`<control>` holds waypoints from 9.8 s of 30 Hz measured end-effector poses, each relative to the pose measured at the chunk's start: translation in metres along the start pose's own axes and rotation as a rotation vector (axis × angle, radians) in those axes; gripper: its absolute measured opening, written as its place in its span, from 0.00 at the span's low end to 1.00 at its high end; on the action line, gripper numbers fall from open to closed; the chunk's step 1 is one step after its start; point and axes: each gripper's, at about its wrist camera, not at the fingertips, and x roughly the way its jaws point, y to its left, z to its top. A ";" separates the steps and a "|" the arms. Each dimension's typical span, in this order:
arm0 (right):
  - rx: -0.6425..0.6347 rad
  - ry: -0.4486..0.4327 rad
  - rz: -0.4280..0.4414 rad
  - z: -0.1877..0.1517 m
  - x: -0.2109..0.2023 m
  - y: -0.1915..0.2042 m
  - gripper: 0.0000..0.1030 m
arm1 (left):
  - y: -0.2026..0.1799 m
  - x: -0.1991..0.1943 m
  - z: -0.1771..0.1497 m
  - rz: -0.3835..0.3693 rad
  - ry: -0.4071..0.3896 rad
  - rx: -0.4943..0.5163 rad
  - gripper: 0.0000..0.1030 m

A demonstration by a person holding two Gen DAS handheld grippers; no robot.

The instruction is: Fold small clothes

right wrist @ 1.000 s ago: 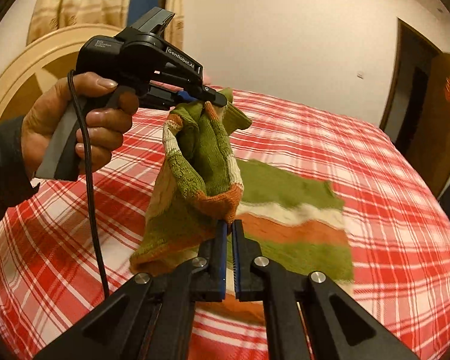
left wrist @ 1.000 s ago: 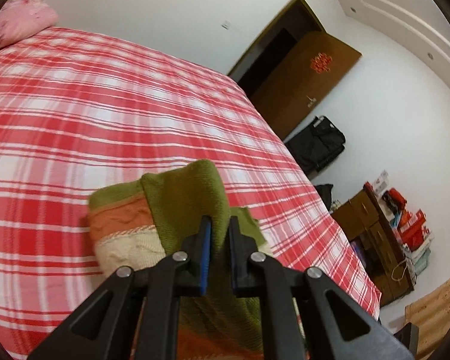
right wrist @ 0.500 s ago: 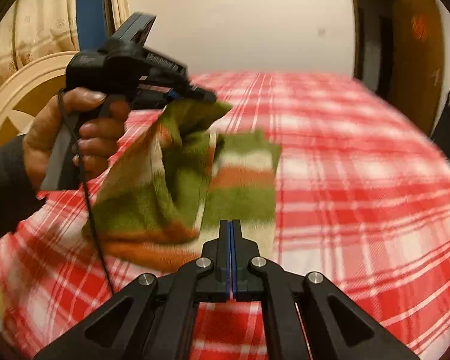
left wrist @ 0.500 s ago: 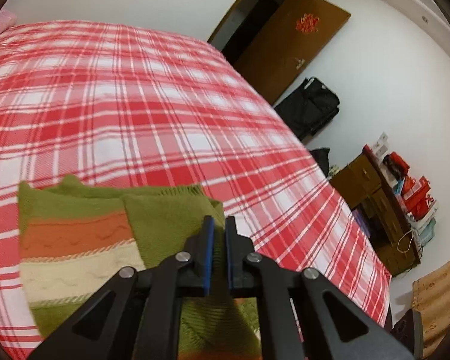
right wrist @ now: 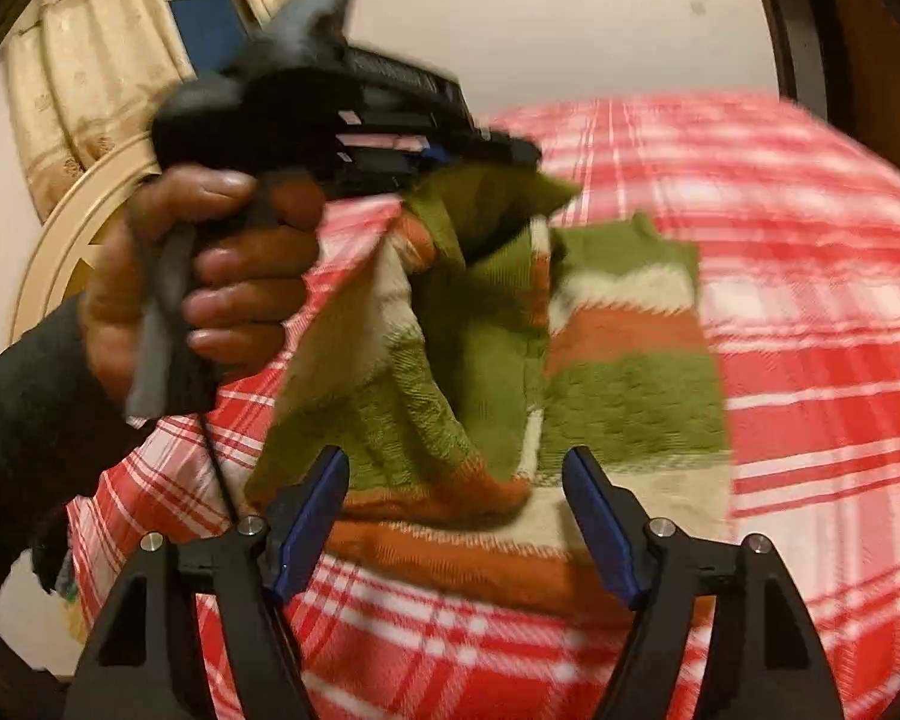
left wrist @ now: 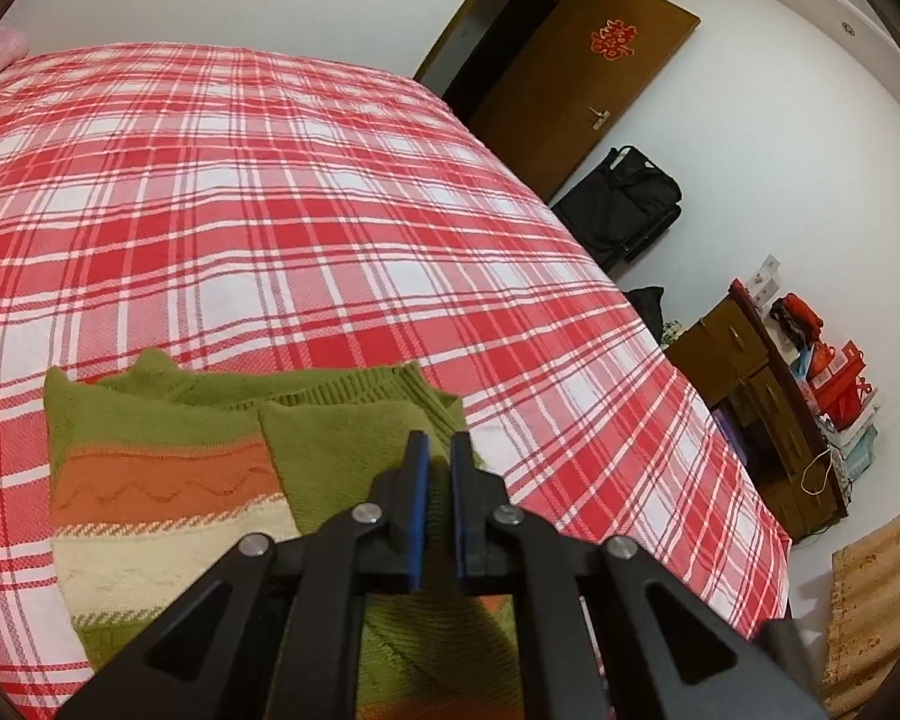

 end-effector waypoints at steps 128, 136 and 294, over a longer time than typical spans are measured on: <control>0.316 0.026 0.107 0.080 0.044 -0.138 0.51 | 0.036 -0.009 -0.118 0.135 0.014 -0.055 0.92; 0.269 -0.017 0.107 0.081 0.034 -0.118 0.26 | 0.020 -0.017 -0.119 0.122 -0.010 0.007 0.56; -0.210 0.083 -0.005 -0.049 0.081 0.271 0.68 | 0.149 -0.318 -0.324 0.730 -0.238 -0.191 1.00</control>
